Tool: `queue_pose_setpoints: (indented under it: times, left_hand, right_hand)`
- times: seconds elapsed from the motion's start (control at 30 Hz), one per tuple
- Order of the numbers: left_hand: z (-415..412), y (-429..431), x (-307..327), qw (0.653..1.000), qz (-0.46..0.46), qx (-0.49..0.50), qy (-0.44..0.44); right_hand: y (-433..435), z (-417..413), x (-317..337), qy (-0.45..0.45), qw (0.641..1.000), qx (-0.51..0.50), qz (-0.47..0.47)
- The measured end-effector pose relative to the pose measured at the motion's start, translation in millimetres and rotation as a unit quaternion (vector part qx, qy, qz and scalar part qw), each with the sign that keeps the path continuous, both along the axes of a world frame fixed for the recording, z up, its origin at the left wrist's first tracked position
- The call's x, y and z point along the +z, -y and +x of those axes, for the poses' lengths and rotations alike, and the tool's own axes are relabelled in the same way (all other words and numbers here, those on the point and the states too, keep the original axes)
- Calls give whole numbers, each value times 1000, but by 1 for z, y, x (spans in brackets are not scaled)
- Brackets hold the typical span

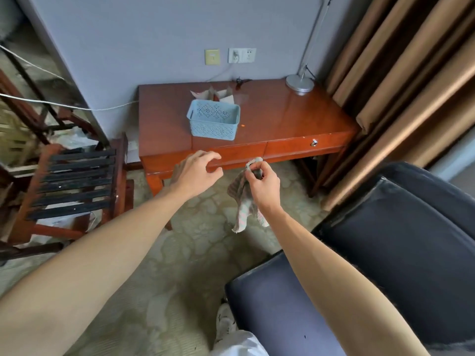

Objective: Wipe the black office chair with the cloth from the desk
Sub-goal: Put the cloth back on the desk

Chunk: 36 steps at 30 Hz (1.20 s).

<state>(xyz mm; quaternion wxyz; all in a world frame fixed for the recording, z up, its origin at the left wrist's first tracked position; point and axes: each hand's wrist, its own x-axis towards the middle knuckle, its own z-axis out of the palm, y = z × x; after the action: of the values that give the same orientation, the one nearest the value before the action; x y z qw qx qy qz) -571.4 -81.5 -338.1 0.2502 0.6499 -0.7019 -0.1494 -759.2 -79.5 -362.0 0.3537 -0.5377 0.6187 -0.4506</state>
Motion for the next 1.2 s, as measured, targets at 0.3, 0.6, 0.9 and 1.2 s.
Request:
queue_pose_setpoints:
  times: [0.3,0.6,0.9,1.2]
  left_hand:
    - [64,84,-14,998,19,55,33]
    - [176,154,-37,994,38,88,49]
    - [278,242,-72,996,67,45,38]
    - [327,303,-99,995,92,18,26]
  right_hand:
    - [104,66,-23,-10,998,61,32]
    - [184,165,-44,-33,993,90,63]
    - [267,271,-67,-8,992,26,123]
    - [332,328,-91,120,977,-48,170]
